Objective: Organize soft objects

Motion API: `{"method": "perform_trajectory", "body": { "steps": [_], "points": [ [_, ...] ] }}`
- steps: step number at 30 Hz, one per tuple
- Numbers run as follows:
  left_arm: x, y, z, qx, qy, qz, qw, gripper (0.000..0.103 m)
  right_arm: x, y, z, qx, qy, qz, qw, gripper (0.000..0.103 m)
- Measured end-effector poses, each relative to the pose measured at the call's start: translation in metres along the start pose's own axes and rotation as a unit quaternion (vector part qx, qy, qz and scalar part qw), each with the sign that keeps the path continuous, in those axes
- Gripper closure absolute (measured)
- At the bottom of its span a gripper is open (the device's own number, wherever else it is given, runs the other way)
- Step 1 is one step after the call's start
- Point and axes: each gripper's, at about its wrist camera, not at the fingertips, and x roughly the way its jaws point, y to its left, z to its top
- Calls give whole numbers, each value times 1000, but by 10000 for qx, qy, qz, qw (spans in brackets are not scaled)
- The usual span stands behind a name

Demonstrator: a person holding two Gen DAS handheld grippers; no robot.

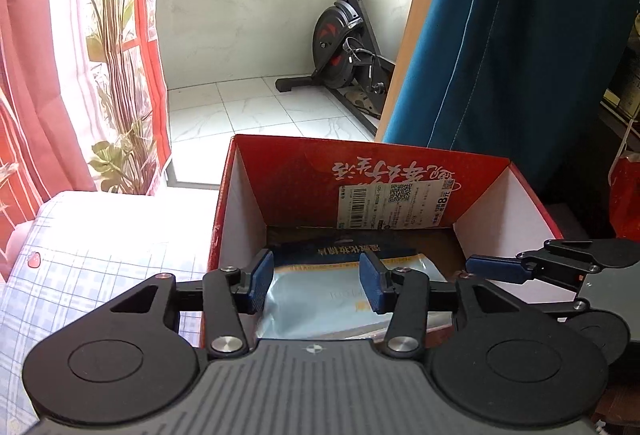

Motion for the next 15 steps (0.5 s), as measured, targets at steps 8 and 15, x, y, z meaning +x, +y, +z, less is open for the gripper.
{"method": "perform_trajectory", "body": {
  "steps": [8, 15],
  "points": [
    [-37, -1, -9, -86, -43, 20, 10000, 53, -41, 6, -11, -9, -211, 177, 9996, 70],
    [-82, -8, -37, -261, -1, -13, 9997, 53, -92, 15, -29, 219, -556, 447, 9972, 70]
  ]
}}
